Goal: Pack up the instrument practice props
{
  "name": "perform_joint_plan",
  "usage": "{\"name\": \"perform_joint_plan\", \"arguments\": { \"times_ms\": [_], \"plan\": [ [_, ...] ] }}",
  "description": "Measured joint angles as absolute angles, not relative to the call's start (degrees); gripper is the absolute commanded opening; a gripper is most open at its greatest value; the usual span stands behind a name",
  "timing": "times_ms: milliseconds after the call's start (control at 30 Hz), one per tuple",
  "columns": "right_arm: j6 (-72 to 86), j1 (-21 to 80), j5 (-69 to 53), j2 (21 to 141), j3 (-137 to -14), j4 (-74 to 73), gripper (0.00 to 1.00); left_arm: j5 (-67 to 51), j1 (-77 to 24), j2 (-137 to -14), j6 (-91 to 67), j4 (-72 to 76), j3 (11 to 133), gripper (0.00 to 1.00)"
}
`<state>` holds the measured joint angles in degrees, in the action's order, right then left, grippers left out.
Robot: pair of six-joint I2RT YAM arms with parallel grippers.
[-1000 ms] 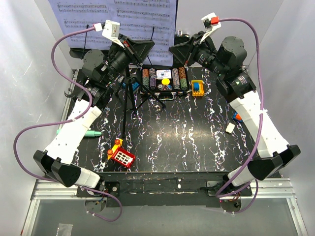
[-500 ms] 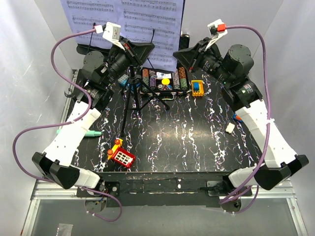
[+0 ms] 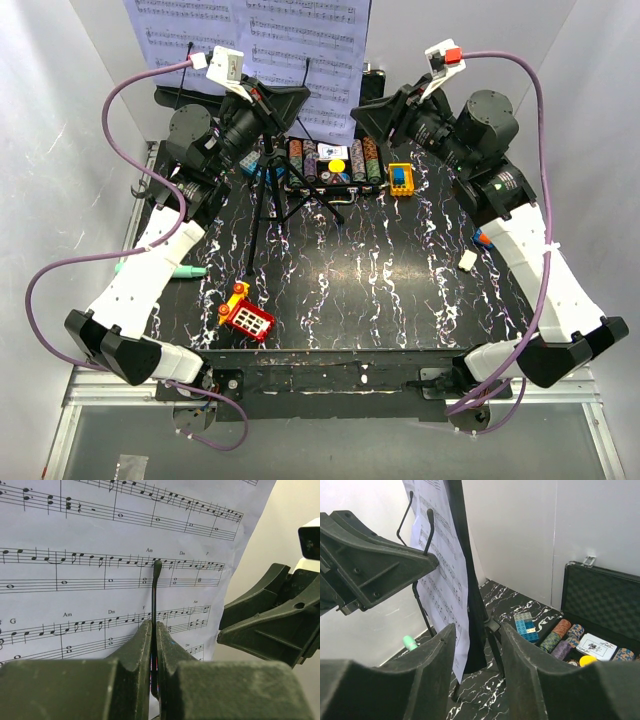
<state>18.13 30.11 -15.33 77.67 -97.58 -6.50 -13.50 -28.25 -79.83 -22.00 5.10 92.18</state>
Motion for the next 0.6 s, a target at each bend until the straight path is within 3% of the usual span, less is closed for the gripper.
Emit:
{"name": "perform_joint_plan", "arguments": {
  "times_ms": [233, 600],
  "plan": [
    [18.1, 30.1, -15.2, 77.9, -98.5, -7.6, 0.66, -13.4, -28.3, -79.8, -22.0, 5.1, 92.1, 0.0],
    [18.2, 30.1, -13.6, 83.0, -105.7, -10.8, 0.52, -13.4, -28.3, -79.8, -22.5, 5.7, 91.7, 0.0]
  ]
}}
